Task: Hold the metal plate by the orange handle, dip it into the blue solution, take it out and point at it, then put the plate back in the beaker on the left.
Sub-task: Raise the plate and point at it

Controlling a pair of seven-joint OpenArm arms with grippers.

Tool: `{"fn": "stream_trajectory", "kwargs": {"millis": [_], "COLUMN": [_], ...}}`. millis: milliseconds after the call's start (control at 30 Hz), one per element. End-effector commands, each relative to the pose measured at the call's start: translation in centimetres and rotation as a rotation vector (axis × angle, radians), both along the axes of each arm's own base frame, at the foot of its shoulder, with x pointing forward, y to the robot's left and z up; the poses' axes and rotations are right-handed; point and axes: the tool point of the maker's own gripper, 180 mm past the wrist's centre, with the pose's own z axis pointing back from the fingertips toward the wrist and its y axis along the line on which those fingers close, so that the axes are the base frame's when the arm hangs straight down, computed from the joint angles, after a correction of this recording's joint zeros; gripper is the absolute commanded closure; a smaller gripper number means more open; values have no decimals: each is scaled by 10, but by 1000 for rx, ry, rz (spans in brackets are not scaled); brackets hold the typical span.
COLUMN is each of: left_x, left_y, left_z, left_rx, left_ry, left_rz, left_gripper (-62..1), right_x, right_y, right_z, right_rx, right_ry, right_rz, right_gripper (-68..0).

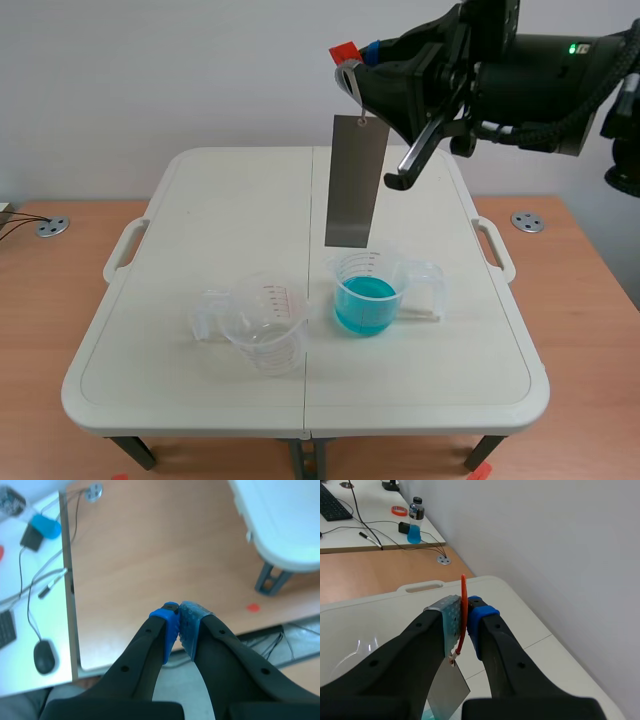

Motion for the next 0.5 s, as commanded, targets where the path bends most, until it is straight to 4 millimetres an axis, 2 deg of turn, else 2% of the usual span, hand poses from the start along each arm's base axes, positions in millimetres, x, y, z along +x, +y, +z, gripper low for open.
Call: {"fn": "stream_trajectory", "kwargs": {"millis": [0, 233, 367, 467], "left_x": [16, 58, 78, 93], "left_y": [-5, -25, -42, -63], "left_z": [13, 39, 44, 42], "left_rx": [-9, -52, -79, -101], "left_ry": [-59, -180, -210, -222], "left_rz": [-25, -110, -164, -228], "left_gripper": [-15, -15, -15, -15], "right_x": [-1, -5, -5, -5], "right_y": [-2, 0, -1, -3], "right_z": [17, 23, 29, 33], "right_rx": [23, 37, 52, 61], "right_ry": [-43, -29, -28, -32], "right_rz": [7, 17, 15, 9], "right_gripper": [-11, -11, -13, -13]}}
